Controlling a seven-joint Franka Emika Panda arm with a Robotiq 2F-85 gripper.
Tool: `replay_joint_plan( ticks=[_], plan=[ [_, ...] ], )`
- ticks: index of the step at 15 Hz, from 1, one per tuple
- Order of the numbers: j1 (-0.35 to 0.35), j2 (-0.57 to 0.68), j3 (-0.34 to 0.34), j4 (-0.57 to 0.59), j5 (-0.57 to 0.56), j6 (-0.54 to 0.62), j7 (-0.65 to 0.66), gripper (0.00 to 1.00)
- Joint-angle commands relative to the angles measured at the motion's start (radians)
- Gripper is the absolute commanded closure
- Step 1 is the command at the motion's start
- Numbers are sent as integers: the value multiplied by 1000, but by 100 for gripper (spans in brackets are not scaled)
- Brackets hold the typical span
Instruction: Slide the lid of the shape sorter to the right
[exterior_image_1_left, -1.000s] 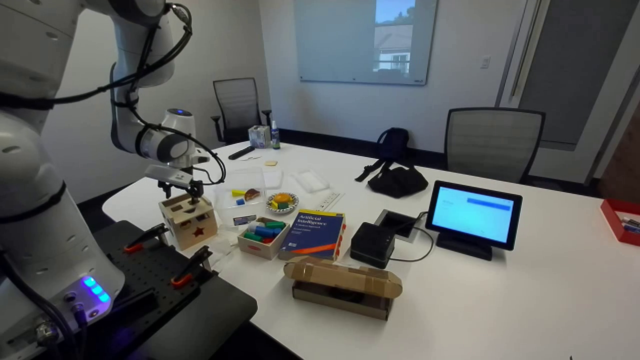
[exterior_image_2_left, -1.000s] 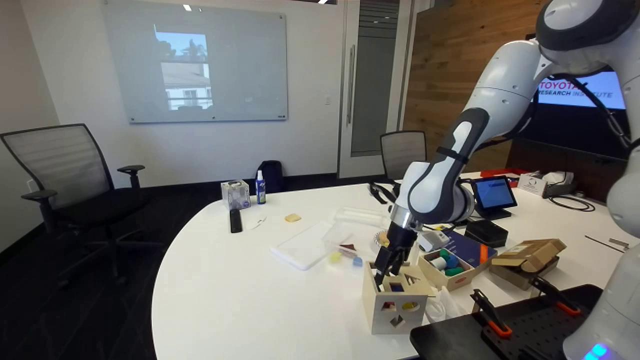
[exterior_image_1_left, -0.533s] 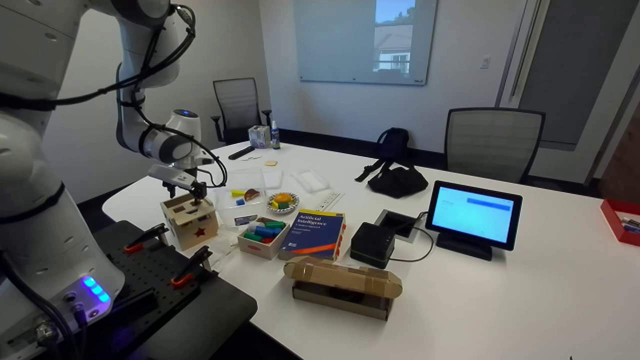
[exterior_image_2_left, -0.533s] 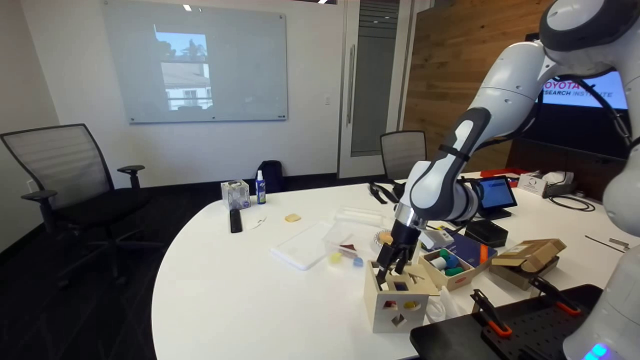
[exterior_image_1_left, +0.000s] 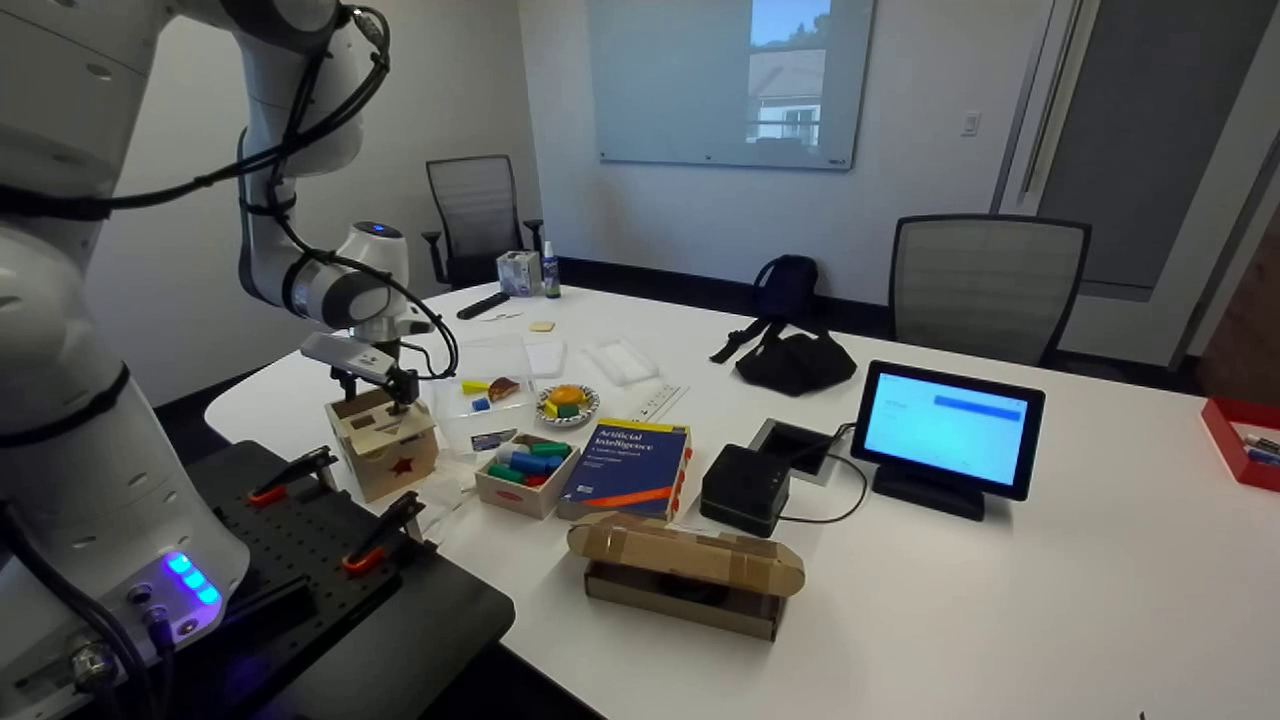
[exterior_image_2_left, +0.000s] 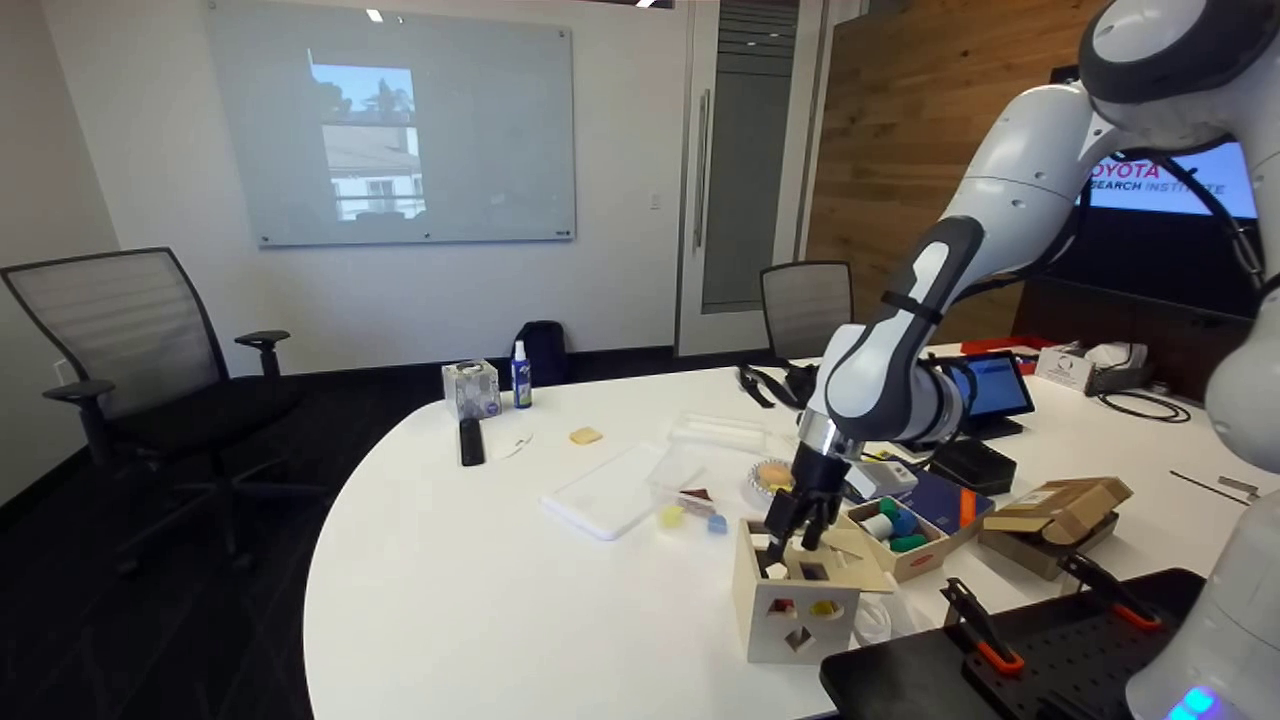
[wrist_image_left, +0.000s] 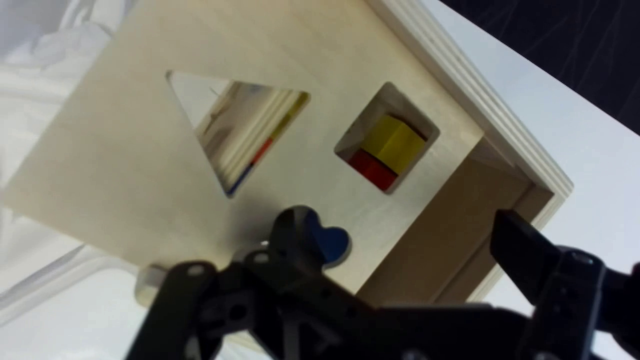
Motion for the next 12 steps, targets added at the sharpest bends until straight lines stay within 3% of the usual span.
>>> replay_joint_plan(
  ticks=[1,8,12],
  plan=[
    [72,-83,-51,-31,15,-53,34,0],
    [192,-128,-152,-40,16,-118,38,0],
    [166,-127,-110,-38,43,-106,6,0]
  ],
)
